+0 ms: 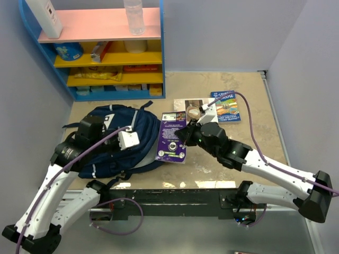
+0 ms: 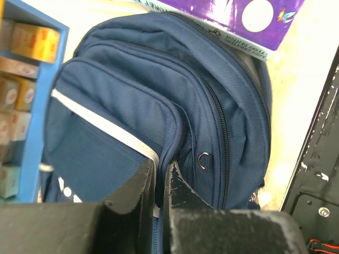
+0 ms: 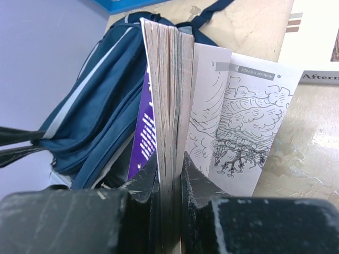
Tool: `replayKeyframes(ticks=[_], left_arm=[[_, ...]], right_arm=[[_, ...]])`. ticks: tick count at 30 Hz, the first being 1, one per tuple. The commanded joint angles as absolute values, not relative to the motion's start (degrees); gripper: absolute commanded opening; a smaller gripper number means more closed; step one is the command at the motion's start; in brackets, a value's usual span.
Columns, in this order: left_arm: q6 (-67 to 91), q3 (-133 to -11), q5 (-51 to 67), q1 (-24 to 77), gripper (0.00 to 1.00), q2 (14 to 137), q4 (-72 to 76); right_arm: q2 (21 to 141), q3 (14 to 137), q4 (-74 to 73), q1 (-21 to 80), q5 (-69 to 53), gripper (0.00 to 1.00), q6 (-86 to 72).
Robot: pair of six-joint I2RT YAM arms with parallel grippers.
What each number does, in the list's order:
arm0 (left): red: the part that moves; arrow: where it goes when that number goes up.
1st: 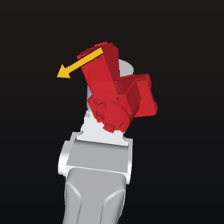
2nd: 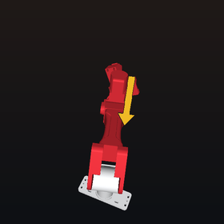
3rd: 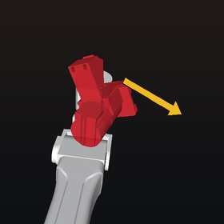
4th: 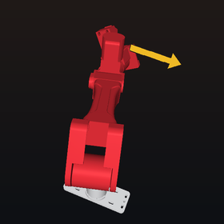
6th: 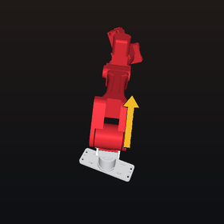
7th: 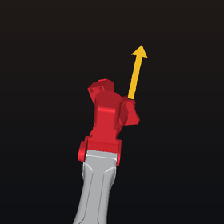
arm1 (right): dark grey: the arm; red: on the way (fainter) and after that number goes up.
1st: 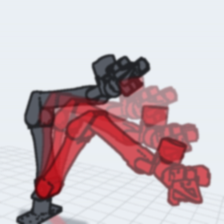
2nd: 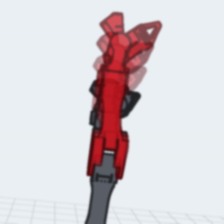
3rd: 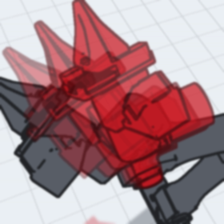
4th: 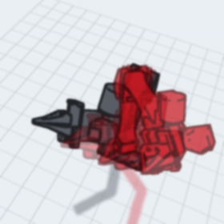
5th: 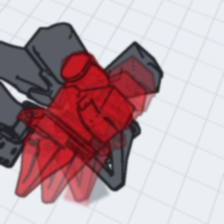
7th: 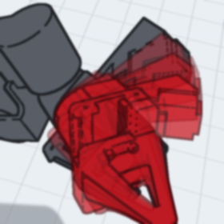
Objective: Pack the student bag
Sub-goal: Pick up the book from the center of the board, then place the book in the student bag.
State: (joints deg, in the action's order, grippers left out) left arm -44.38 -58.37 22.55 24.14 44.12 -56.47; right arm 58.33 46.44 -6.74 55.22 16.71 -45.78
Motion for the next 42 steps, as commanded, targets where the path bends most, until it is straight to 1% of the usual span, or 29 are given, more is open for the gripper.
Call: replayKeyframes(ticks=[1,4,8,11,13,15,16,18,19,23,27,29,34,39,40,42], left_arm=[[-41.50,-60.91,20.57,24.43,0.00,38.24,-51.25],[-38.69,-61.17,17.94,24.43,0.00,37.35,-49.05],[-37.18,-60.47,16.52,24.43,0.00,37.62,-48.43],[-36.56,-59.33,18.36,24.43,0.00,37.00,-47.46],[-35.78,-58.97,19.25,24.43,0.00,37.09,-46.50],[-35.51,-59.41,21.25,24.43,0.00,37.79,-46.58],[-35.59,-59.68,22.23,24.43,0.00,37.79,-46.76],[-36.29,-59.85,26.08,24.43,0.00,37.97,-47.89],[-38.04,-59.77,27.32,24.43,0.00,38.06,-48.51],[-42.70,-59.15,32.77,24.43,0.00,37.09,-53.16],[-48.42,-60.37,39.36,24.43,0.00,38.14,-59.31],[-48.96,-61.34,39.81,24.43,0.00,39.37,-60.55],[-48.25,-61.70,40.95,24.43,0.00,38.50,-57.83],[-49.75,-63.46,41.49,24.43,0.00,39.29,-60.20],[-49.75,-63.54,41.40,24.52,0.00,39.29,-60.12],[-49.75,-63.72,41.48,24.43,0.00,38.94,-59.94]], right_arm=[[61.43,50.27,-4.92,55.37,14.42,0.00,-45.44],[62.75,49.22,-4.14,55.37,13.27,0.00,-47.89],[60.12,44.49,-3.61,55.37,13.54,0.00,-52.80],[59.23,39.22,2.79,55.37,10.38,0.00,-55.97],[61.51,38.24,6.83,55.37,8.54,0.00,-56.77],[67.22,38.93,9.74,55.37,3.10,0.00,-57.13],[69.15,39.11,14.98,55.72,1.42,0.00,-57.22],[73.90,39.81,20.71,55.72,-2.19,0.00,-57.48],[75.48,41.73,24.40,55.72,-3.15,0.00,-57.31],[82.87,49.91,27.94,55.72,-8.61,0.00,-54.41],[85.86,54.49,31.55,55.64,-7.57,0.00,-54.75],[87.97,56.16,34.01,55.72,-6.60,0.00,-55.89],[95.88,57.30,43.05,57.12,-5.37,0.00,-61.43],[107.12,65.90,40.00,62.56,-4.04,0.00,-59.51],[108.79,69.92,38.08,63.27,-4.13,0.00,-58.54],[113.37,74.07,35.96,65.11,-4.05,0.00,-57.40]])
